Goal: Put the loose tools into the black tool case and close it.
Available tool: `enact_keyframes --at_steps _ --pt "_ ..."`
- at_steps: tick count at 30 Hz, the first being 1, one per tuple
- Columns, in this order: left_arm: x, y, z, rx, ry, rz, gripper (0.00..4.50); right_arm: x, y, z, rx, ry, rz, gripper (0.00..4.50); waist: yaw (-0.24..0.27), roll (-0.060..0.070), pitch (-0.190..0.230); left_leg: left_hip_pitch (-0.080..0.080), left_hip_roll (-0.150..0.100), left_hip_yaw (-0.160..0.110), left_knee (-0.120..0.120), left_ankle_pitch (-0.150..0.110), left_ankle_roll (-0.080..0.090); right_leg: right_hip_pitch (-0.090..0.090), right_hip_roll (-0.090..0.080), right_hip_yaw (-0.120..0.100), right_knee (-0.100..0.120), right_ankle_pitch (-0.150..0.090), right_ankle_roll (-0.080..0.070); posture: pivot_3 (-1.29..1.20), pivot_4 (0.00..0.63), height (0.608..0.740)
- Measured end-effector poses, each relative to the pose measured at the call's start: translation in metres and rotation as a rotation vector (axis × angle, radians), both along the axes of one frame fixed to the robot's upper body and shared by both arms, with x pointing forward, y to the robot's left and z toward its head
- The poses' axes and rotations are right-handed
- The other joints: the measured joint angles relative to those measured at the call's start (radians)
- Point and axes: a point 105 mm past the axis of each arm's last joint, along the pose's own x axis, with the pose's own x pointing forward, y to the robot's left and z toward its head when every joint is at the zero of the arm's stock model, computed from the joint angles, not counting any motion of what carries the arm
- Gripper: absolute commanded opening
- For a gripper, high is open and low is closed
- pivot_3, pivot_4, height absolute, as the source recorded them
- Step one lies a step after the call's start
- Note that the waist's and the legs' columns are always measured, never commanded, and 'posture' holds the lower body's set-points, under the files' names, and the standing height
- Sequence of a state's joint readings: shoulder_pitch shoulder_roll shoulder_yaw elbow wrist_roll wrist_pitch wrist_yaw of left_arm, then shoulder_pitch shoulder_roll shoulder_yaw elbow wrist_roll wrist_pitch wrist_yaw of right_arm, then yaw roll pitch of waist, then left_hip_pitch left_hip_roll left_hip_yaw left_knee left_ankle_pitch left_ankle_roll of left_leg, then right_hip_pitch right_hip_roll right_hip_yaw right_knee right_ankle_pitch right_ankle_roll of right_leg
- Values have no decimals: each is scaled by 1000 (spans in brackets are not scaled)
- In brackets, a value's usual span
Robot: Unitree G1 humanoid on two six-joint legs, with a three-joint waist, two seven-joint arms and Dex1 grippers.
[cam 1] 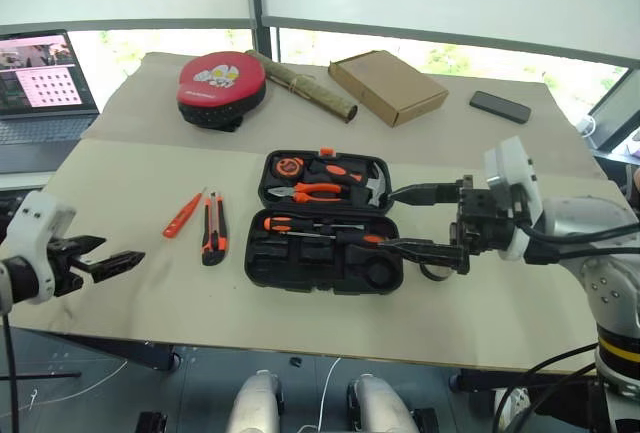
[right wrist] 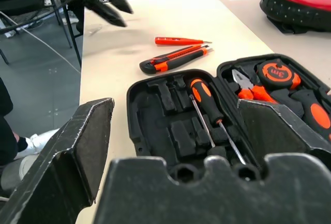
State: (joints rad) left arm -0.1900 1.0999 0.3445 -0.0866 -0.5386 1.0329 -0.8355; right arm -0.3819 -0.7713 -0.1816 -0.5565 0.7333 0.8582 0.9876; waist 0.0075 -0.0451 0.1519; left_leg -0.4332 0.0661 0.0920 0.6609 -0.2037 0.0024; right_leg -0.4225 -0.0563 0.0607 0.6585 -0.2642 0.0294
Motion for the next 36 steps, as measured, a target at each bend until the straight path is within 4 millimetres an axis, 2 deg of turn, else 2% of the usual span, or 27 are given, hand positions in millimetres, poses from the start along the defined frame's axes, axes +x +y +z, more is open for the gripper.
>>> enact_keyframes --at_steps 4,7,13,17,21,27,30,34,36 --pt "36 -1 7 86 65 -6 4500 -10 3 -5 6 -1 -14 4454 -2 0 0 -2 0 0 0 0 0 -2 2 1 2 0 0 0 150 740" --pt "51 -8 4 89 121 -46 4500 -11 3 -6 7 -11 -46 4454 -10 0 0 -3 0 0 0 0 0 -3 2 2 2 -1 0 0 150 740" --pt "82 -15 -14 181 230 -73 4500 -17 7 -7 34 -29 -83 4454 -4 -1 0 -4 -1 -1 1 0 0 -2 2 1 1 -1 1 0 150 740" --pt "94 -20 -22 198 250 -92 4500 -17 6 -9 35 -27 -119 4454 -3 -1 0 -5 -1 -2 1 0 0 -2 2 1 0 -1 1 0 150 740" --pt "102 -20 -26 218 249 -105 3523 -20 7 -7 51 -30 -124 4500 -1 -1 0 -5 -1 -3 1 0 0 -2 2 1 2 -1 1 0 150 740" --pt "105 -13 -27 218 236 -90 1330 -21 4 -5 49 -31 -134 4500 2 -1 0 -5 -2 -3 2 0 0 -1 1 1 2 -1 2 0 150 740" --pt "105 -9 -27 198 224 -71 425 -23 1 -6 33 -22 -147 4500 1 -1 0 -5 -2 -3 2 0 0 -1 1 1 2 -1 2 0 150 740" --pt "104 -3 -22 171 199 -61 418 -25 -7 -10 23 5 -173 4500 -1 -2 0 -5 -1 -4 3 0 0 -1 2 0 3 -1 2 0 150 740" --pt "104 -5 -10 145 154 -108 418 -29 -11 -15 12 38 -184 4500 -3 -3 1 -7 -1 -5 3 0 0 -2 2 -1 3 -1 2 0 150 740"
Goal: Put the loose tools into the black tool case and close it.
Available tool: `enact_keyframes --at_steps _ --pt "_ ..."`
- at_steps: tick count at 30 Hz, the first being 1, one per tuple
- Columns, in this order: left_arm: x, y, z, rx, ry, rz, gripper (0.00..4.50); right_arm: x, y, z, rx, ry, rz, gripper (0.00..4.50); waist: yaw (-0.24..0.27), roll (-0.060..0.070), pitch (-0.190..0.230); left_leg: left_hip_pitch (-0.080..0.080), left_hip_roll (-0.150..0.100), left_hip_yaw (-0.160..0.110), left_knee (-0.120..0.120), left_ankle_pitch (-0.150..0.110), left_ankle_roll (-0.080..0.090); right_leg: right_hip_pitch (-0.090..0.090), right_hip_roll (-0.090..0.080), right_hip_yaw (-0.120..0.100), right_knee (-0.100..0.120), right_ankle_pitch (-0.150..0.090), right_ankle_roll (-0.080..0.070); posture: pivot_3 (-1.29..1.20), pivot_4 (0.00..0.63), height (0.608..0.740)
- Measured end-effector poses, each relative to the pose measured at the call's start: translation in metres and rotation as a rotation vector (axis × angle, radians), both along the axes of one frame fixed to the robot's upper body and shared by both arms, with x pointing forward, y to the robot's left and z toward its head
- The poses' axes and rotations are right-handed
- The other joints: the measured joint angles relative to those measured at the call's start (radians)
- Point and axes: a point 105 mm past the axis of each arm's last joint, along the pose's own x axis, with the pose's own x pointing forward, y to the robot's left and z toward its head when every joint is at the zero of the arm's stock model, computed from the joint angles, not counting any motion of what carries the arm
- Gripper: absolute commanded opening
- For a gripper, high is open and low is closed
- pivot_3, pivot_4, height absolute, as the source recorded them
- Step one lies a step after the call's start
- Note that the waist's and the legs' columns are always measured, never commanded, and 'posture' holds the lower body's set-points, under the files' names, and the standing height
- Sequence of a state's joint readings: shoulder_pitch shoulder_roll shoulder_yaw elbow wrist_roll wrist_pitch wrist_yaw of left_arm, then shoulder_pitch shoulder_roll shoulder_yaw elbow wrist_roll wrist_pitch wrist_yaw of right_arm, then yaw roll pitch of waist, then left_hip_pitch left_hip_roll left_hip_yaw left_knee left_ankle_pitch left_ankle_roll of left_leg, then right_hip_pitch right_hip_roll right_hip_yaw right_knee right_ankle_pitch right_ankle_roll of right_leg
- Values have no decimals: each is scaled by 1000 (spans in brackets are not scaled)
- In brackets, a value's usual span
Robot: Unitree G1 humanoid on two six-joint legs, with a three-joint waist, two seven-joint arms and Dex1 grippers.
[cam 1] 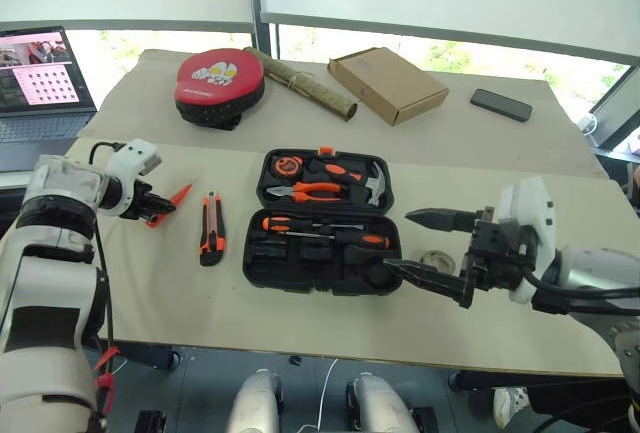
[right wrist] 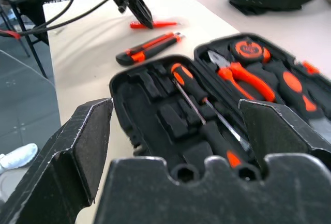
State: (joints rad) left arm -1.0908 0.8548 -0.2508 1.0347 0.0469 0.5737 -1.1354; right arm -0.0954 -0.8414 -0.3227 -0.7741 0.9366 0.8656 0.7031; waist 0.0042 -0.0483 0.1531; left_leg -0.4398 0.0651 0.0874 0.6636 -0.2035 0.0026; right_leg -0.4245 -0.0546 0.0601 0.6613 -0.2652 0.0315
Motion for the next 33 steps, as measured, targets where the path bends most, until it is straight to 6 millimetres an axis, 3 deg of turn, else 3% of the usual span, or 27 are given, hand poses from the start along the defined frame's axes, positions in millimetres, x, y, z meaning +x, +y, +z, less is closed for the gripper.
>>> enact_keyframes --at_steps 4,7,10,14,22,33 --pt "-5 -45 65 -36 -214 -383 418 -8 -7 -10 -32 58 -6 4500 5 -2 1 -2 0 -1 1 0 0 1 -2 -1 -2 0 0 0 150 740" --pt "-21 -88 85 -19 -286 -659 418 -9 -7 -9 -42 52 -9 4500 7 -2 0 -1 -1 -1 3 0 0 2 -2 -1 -1 0 1 0 150 740" --pt "-41 -139 69 -36 -233 -894 418 -8 -7 -9 -42 46 -15 4500 7 -1 0 -1 0 -2 6 0 0 3 -1 -1 1 0 1 0 150 740" --pt "-60 -171 34 -9 -118 -1044 418 -7 -8 -9 -44 41 -33 4500 -5 -1 0 -1 1 -3 7 0 0 2 1 0 2 0 1 0 150 740" --pt "-63 -181 -6 132 36 -1074 418 -11 -6 -14 -40 39 -63 4500 -6 -1 0 -1 0 -4 9 0 0 3 1 0 2 0 1 0 150 740" --pt "-45 -197 -20 141 26 -1050 418 -8 -7 -13 -26 21 -104 4500 2 -1 0 -2 0 -4 12 -1 1 4 1 0 3 1 2 0 150 740"
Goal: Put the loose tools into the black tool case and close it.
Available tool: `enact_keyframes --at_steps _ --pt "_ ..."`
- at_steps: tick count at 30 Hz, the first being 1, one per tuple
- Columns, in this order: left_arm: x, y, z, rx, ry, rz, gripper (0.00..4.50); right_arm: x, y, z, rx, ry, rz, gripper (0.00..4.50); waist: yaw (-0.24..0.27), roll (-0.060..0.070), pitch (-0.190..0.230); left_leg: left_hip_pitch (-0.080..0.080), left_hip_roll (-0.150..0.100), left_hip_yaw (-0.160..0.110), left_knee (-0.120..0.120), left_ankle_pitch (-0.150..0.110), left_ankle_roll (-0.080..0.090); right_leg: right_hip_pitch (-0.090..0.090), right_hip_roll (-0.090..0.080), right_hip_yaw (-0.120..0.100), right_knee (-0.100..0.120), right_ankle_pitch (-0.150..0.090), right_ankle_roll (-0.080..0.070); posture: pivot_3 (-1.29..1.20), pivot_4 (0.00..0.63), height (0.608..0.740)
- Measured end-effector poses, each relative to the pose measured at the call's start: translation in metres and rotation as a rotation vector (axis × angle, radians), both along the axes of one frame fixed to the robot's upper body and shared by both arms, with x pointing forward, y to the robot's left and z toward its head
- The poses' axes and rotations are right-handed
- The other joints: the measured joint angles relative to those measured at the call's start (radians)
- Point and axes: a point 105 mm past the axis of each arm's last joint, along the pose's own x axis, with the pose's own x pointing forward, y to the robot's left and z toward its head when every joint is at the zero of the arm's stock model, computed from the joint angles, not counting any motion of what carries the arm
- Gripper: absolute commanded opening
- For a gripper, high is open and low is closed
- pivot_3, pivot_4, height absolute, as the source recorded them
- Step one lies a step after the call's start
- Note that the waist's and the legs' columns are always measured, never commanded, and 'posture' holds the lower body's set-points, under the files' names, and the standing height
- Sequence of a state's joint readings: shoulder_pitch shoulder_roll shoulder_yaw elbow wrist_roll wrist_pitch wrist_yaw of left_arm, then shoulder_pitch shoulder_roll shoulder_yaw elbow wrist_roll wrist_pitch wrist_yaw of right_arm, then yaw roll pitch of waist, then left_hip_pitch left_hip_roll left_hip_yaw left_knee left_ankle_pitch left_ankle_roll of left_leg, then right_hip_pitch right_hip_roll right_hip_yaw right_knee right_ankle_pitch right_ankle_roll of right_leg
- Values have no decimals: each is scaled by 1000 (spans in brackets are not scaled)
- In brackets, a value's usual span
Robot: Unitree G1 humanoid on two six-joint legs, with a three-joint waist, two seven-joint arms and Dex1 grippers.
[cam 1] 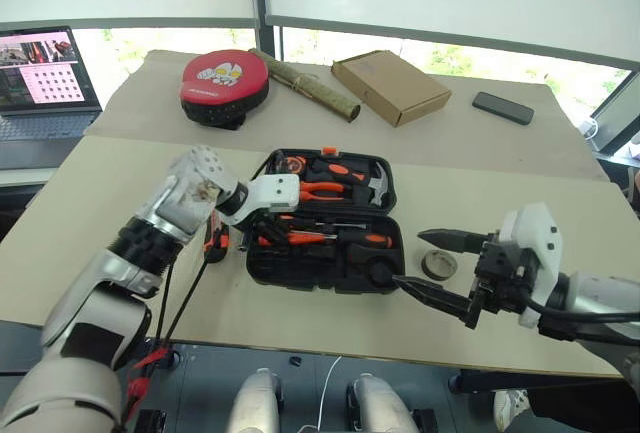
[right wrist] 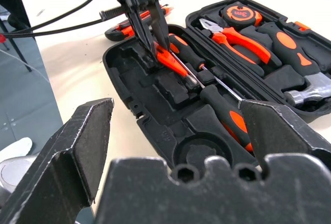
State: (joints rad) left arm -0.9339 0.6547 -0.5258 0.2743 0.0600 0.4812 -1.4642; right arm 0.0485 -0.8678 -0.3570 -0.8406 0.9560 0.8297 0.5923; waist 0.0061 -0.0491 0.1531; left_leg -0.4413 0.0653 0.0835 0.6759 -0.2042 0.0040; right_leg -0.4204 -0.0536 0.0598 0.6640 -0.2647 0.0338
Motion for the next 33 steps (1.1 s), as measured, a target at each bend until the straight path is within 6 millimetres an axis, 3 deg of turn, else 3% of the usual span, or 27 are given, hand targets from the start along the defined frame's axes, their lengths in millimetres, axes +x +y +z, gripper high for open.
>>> enact_keyframes --at_steps 16,18,19,23,26,30,33 --pt "2 2 -2 28 -4 -81 418 2 2 0 24 -11 -17 4500 -6 1 -1 0 0 0 0 0 0 0 0 0 0 0 0 0 150 740" --pt "2 2 -2 30 -4 -85 1426 2 2 0 24 -13 -18 4500 -6 2 -1 0 0 0 0 0 0 0 0 0 0 0 0 0 150 740" --pt "2 2 -2 31 -4 -89 1584 2 2 0 25 -13 -18 4500 -6 2 -1 0 0 0 0 0 0 0 0 0 0 0 0 0 150 740" --pt "-2 1 0 21 15 -104 2968 2 2 -1 28 -9 -19 4500 -7 2 -1 0 0 0 0 0 0 0 0 0 0 0 0 0 150 740" --pt "-4 6 10 -30 17 -69 2968 1 2 -3 31 -4 -19 4500 -8 2 -1 0 1 0 0 0 0 0 0 0 1 0 0 0 150 740" --pt "-10 24 46 -140 17 13 2968 0 1 -5 34 5 -18 4500 -14 2 -1 0 1 -1 0 0 0 0 0 0 1 0 0 0 150 740" --pt "-15 26 48 -229 23 32 2263 1 1 -4 35 3 -17 4500 -12 4 -2 0 0 0 1 0 0 0 0 0 0 0 0 0 150 740"
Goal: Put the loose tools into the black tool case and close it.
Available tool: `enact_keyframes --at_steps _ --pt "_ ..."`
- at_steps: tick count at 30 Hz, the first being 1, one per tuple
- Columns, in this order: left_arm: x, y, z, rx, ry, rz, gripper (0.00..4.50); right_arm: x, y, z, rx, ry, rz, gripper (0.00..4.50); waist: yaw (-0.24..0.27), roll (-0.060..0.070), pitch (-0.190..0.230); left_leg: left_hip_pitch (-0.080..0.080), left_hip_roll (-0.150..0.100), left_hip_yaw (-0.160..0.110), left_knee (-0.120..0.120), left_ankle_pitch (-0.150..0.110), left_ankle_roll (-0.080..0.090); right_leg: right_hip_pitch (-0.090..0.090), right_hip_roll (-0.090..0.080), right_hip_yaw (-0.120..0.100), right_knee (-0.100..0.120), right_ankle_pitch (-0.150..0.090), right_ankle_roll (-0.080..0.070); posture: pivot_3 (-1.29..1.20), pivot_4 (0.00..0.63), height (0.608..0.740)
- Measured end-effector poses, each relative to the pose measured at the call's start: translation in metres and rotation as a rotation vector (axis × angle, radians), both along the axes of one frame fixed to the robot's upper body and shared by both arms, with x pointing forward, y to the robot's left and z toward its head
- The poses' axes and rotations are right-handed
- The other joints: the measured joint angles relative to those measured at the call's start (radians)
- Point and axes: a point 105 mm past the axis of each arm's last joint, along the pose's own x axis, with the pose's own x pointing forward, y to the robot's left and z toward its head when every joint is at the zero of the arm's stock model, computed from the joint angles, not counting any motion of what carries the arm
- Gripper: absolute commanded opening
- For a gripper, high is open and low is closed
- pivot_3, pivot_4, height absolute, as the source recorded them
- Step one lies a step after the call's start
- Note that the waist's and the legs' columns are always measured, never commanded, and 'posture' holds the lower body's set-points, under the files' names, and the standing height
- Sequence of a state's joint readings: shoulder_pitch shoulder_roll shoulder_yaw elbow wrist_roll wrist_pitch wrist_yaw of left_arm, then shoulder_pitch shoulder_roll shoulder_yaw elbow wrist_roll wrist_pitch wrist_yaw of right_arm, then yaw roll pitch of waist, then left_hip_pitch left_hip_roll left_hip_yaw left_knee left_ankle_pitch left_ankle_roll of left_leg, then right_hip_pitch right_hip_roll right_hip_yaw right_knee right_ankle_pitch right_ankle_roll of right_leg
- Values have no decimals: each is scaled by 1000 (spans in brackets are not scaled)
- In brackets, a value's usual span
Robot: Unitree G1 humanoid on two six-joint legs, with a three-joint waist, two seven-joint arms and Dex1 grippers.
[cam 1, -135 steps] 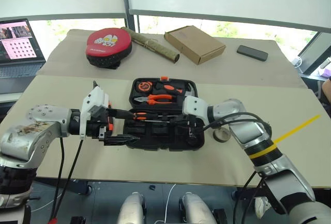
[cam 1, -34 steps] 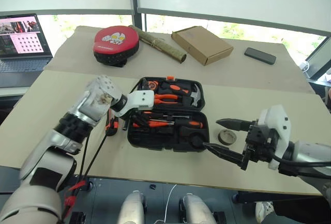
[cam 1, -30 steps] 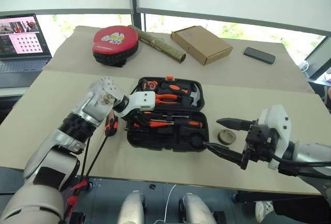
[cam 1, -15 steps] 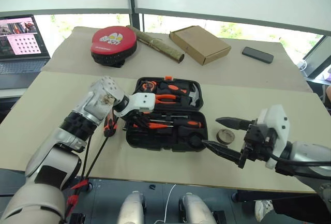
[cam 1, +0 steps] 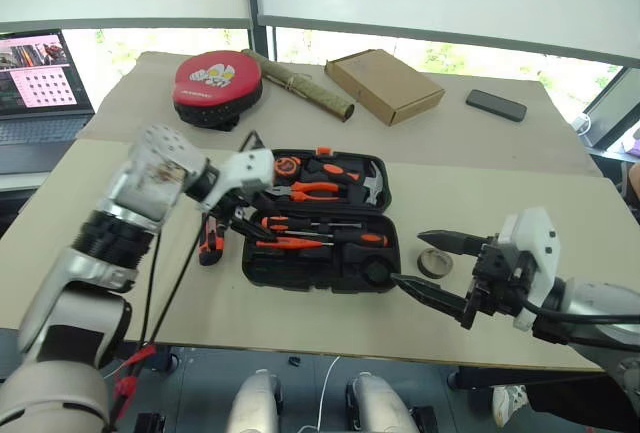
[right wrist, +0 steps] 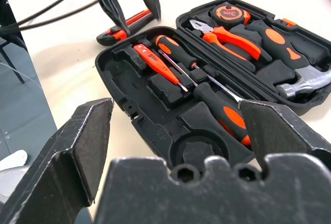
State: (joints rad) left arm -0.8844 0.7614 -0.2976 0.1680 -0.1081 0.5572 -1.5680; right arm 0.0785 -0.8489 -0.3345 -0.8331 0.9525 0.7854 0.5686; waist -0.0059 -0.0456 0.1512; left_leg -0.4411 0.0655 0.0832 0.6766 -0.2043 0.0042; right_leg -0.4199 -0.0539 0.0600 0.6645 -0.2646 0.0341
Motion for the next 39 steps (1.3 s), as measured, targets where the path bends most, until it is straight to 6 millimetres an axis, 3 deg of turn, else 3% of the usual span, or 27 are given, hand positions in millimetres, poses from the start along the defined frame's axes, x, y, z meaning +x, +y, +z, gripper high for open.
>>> enact_keyframes --at_steps 3,6,13,33,38,39 --pt "-2 0 -18 -63 41 37 1183 1 0 1 0 -3 2 4500 2 0 0 0 0 0 0 0 0 0 0 0 0 0 0 0 150 740" --pt "-2 -13 -35 -153 41 52 27 4 -2 2 2 -1 1 4500 6 0 0 0 0 0 1 0 0 0 0 0 0 0 0 0 150 740" --pt "6 -33 -58 -266 -73 95 27 5 -5 1 -8 11 2 4500 9 0 0 0 0 0 1 0 0 0 0 0 0 1 1 0 150 740" --pt "3 -17 -75 -249 -137 96 27 5 -5 0 -5 23 -1 4500 7 2 -2 2 0 0 1 0 0 2 0 0 0 1 0 0 150 740" --pt "9 -6 -70 -266 -122 182 27 9 -3 1 -1 21 16 4500 1 2 -3 3 1 0 1 0 0 2 0 0 0 1 0 0 150 740" --pt "9 0 -67 -278 -111 216 261 10 0 1 -4 20 31 4500 -3 2 -3 3 1 0 1 0 0 2 1 0 0 1 0 0 150 740"
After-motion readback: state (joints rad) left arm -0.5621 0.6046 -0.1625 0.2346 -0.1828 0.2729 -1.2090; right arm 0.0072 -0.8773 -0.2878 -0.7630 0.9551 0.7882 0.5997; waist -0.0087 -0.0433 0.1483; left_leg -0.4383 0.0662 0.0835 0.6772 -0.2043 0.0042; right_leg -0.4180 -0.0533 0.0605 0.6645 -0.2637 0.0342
